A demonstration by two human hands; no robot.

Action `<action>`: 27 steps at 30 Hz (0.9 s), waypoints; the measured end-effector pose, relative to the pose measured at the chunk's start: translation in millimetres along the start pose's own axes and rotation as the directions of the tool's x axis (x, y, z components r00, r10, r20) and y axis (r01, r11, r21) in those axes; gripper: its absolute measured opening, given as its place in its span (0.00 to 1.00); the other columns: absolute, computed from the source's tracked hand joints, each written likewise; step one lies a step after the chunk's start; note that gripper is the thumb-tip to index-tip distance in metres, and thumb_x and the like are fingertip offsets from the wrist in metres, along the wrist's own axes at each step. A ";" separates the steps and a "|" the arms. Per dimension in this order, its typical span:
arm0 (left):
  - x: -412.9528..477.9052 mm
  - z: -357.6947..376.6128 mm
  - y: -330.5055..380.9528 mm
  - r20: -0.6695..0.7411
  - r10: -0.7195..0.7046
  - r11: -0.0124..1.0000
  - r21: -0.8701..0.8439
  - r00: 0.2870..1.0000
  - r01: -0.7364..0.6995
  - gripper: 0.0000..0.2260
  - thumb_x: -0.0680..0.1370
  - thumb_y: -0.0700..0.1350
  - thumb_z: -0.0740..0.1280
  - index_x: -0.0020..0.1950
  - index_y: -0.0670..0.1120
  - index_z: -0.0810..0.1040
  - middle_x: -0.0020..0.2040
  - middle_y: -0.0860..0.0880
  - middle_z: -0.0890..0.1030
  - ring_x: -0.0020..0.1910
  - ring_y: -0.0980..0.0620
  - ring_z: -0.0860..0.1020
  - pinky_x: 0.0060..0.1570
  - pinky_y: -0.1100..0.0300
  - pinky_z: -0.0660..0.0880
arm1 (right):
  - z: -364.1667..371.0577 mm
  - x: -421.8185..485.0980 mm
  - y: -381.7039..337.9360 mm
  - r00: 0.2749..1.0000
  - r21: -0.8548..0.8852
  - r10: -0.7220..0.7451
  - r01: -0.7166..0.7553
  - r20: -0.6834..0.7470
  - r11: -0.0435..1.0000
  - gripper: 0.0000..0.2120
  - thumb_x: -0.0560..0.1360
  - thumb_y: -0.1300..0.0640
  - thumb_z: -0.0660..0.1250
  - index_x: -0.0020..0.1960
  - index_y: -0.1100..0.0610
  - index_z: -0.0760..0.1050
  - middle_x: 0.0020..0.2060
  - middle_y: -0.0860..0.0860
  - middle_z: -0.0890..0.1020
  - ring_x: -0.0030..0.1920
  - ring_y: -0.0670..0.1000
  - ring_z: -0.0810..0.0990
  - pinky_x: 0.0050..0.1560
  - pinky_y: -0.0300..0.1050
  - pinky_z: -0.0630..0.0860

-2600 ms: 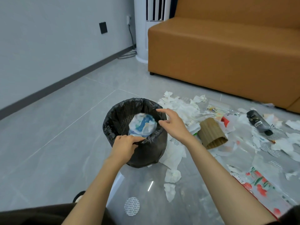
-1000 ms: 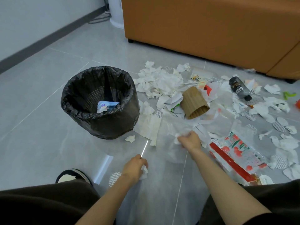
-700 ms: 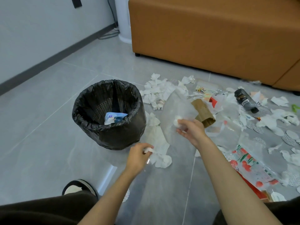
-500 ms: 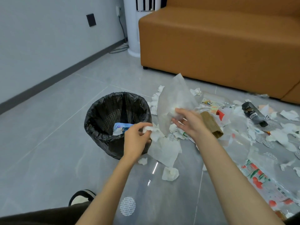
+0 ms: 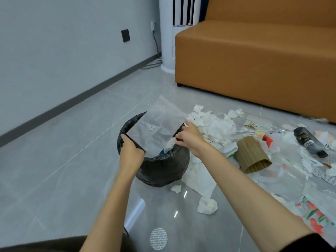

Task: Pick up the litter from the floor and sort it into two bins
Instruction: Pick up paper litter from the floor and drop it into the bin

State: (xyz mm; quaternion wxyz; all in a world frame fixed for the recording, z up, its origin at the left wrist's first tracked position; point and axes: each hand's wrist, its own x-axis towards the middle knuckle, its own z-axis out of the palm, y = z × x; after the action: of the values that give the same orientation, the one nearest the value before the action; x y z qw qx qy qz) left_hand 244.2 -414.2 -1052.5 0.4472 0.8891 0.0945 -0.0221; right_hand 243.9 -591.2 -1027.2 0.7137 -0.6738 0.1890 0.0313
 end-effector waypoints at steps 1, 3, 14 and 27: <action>0.2 0.9 0.3 -0.046 0.005 1.000 0.004 0.999 -0.005 0.32 0.75 0.32 0.58 0.76 0.39 0.47 0.67 0.35 0.68 0.65 0.36 0.68 0.61 0.44 0.71 | -2.8 -0.6 3.9 0.999 -0.071 -0.037 0.035 -0.038 0.997 0.24 0.77 0.72 0.57 0.70 0.56 0.62 0.58 0.51 0.71 0.63 0.56 0.72 0.63 0.56 0.73; -1.0 4.4 4.3 -0.082 0.123 0.992 0.041 0.989 -0.120 0.31 0.76 0.34 0.59 0.76 0.38 0.50 0.72 0.35 0.61 0.71 0.37 0.60 0.68 0.43 0.63 | -10.8 0.6 14.7 0.985 -0.212 -0.137 0.113 -0.102 0.971 0.25 0.76 0.71 0.57 0.71 0.56 0.64 0.65 0.53 0.70 0.66 0.56 0.70 0.65 0.57 0.72; -23.2 71.5 -7.7 0.327 0.430 0.632 0.556 0.841 -0.539 0.24 0.81 0.46 0.58 0.76 0.50 0.56 0.61 0.48 0.77 0.63 0.47 0.71 0.72 0.52 0.55 | -88.4 -0.7 101.9 0.962 -0.264 0.098 -0.167 -0.256 0.950 0.16 0.75 0.66 0.60 0.60 0.57 0.74 0.54 0.53 0.76 0.46 0.50 0.75 0.46 0.46 0.76; 0.6 50.1 -40.7 0.103 0.466 0.597 0.697 0.879 -0.398 0.31 0.76 0.32 0.58 0.77 0.47 0.55 0.65 0.44 0.74 0.63 0.44 0.71 0.69 0.52 0.58 | -96.0 -34.6 224.4 0.949 -0.940 0.313 -0.067 0.044 0.334 0.20 0.76 0.52 0.66 0.66 0.52 0.69 0.63 0.56 0.66 0.63 0.59 0.69 0.62 0.41 0.66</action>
State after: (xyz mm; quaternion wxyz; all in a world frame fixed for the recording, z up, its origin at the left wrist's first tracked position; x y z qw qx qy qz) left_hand 239.4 -430.5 -1114.7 0.0639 0.9864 -0.1194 0.0930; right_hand 122.8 -657.2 -1231.5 0.2138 -0.9230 0.1367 0.2894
